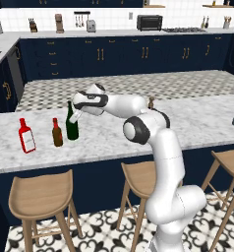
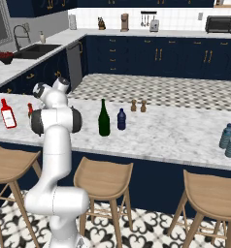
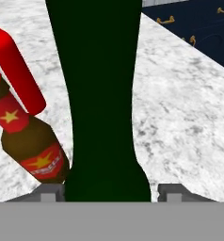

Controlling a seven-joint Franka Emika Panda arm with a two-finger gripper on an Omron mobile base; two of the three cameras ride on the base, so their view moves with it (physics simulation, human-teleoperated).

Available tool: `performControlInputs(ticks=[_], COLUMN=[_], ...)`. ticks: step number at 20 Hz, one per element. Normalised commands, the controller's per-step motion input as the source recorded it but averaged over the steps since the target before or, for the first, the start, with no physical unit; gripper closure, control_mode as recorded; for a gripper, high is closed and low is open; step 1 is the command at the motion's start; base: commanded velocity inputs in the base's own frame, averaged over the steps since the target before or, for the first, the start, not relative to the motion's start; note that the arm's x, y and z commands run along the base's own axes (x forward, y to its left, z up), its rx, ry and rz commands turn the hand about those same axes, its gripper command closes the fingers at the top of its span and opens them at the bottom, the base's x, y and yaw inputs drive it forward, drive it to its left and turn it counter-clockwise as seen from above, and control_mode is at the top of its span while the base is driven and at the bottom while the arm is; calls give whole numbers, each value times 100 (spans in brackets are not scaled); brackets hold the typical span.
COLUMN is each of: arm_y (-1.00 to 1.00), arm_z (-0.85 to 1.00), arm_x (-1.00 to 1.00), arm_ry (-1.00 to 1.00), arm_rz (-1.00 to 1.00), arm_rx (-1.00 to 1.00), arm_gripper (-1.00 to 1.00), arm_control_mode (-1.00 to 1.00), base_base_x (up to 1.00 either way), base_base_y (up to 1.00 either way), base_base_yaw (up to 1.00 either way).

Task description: Move the plastic bottles in the middle to the plastics group, and the glass bottles in the middle to the glass group.

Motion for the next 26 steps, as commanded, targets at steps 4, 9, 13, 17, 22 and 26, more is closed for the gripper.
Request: performControlInputs(ticks=[4, 9, 13, 17, 22, 26], arm_y=[0, -2, -46, -49, -36, -28], arm_z=[0, 4, 35, 27, 21, 14], arm_x=[0, -6, -44, -66, -84, -81], arm_ry=[0, 0, 0, 0, 0, 0], arm_rz=[0, 0, -4, -4, -10, -16], arm_rx=[0, 0, 0, 1, 0, -3], arm_gripper=[-100, -100, -100, -100, -100, -100], arm_control_mode=[-100, -100, -100, -100, -100, -100], base_base_x=[0, 0, 0, 0, 0, 0], base_base_y=[0, 0, 0, 0, 0, 0], base_base_yaw=[0, 0, 0, 0, 0, 0])
